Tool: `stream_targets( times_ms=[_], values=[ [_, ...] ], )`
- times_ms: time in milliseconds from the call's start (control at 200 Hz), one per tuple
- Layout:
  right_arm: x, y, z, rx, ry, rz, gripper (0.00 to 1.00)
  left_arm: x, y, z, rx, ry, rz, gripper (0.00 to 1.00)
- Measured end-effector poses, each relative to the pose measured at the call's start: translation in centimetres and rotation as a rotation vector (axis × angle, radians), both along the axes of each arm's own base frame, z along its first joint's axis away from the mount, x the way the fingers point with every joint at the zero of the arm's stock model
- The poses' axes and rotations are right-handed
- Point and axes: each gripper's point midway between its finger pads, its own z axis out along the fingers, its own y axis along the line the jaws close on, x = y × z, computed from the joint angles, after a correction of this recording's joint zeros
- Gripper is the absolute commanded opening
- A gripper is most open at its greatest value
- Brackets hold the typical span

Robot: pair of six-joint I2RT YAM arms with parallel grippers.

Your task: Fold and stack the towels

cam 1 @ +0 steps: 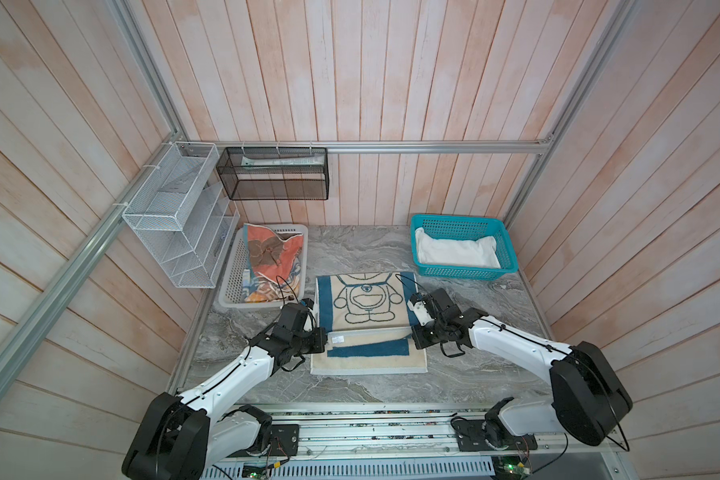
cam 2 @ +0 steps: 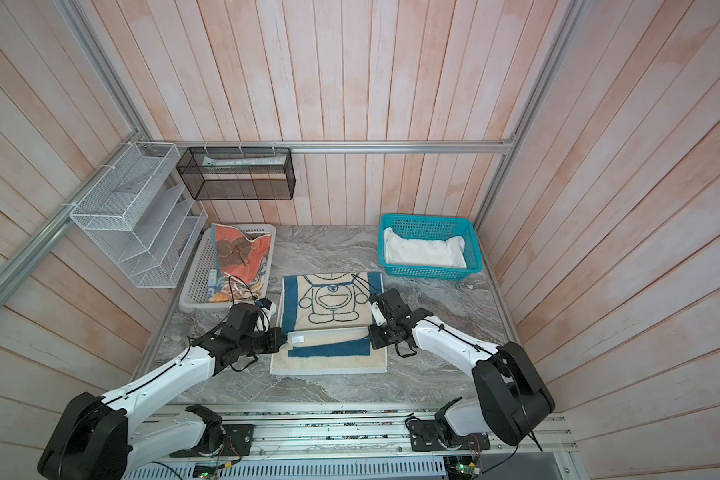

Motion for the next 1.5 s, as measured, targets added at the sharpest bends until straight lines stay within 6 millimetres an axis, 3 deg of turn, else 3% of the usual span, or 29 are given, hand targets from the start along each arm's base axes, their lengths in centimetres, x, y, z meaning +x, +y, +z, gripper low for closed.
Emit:
stream_targets(
  times_ms=[135,270,445,515,590,730,825,1125,1325,1500],
  values=[
    [1.0,0.4,1.8,0.017,-0.039,-0.007,0.0,1.1,0.4,2.8,-0.008,-0.068,0.029,0.0],
    [0.6,0.5,3.1,0.045,-0.056,-0.012,0.0,1.4,0.5,5.4,-0.025,-0.123,0.039,0.0],
    [-0.5,0.8,4.4,0.112,-0.06,-0.017,0.0,0.9,0.8,6.5,-0.035,-0.141,0.047,0.0],
    [-1.3,1.0,4.0,0.145,-0.036,-0.009,0.05,0.8,0.9,6.6,-0.04,-0.14,0.055,0.0],
    [-2.5,1.2,2.9,0.172,0.016,0.005,0.13,0.6,1.1,6.0,-0.039,-0.117,0.077,0.06],
    [-4.9,1.1,0.0,0.174,0.165,0.002,0.35,-0.4,2.9,2.9,0.01,-0.028,0.17,0.29],
    [-6.0,1.2,-0.3,0.195,0.223,0.0,0.43,-1.3,4.4,1.6,0.042,0.022,0.248,0.36],
    [-6.9,1.7,2.3,0.284,0.232,-0.001,0.45,-1.3,7.1,3.8,0.014,-0.048,0.4,0.41],
    [-6.2,1.9,1.7,0.272,0.258,-0.028,0.43,-1.0,5.3,0.2,0.028,0.121,0.33,0.35],
    [-2.7,3.1,0.6,0.244,0.218,-0.067,0.34,-0.1,1.9,-1.9,0.031,0.199,0.232,0.34]
  ],
)
